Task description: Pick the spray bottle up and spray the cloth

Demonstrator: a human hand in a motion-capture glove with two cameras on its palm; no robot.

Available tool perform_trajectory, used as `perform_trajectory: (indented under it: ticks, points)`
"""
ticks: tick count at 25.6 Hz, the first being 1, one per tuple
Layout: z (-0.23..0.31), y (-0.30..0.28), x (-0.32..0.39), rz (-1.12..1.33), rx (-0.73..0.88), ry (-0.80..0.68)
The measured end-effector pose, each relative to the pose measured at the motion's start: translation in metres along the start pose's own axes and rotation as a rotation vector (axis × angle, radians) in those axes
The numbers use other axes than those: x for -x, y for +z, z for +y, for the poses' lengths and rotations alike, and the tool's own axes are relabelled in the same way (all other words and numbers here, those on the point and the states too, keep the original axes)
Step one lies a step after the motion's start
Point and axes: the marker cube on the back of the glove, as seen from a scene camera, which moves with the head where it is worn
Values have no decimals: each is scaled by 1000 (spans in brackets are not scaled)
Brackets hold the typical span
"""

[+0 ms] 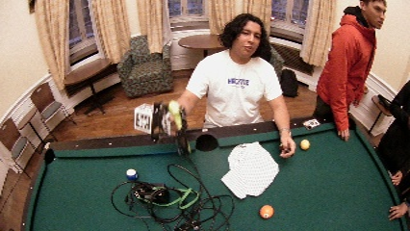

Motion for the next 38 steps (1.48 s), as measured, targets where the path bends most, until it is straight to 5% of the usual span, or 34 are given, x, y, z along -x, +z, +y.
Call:
perform_trajectory:
  ticks: [8, 15, 30, 38]
  points:
    - [-24, 22, 98, 128, 275, -62]
    - [-47, 76, 126, 402, 486, 80]
    - [-46, 203, 70, 903, 1124, 304]
    - [-21, 256, -7, 1062, 1295, 467]
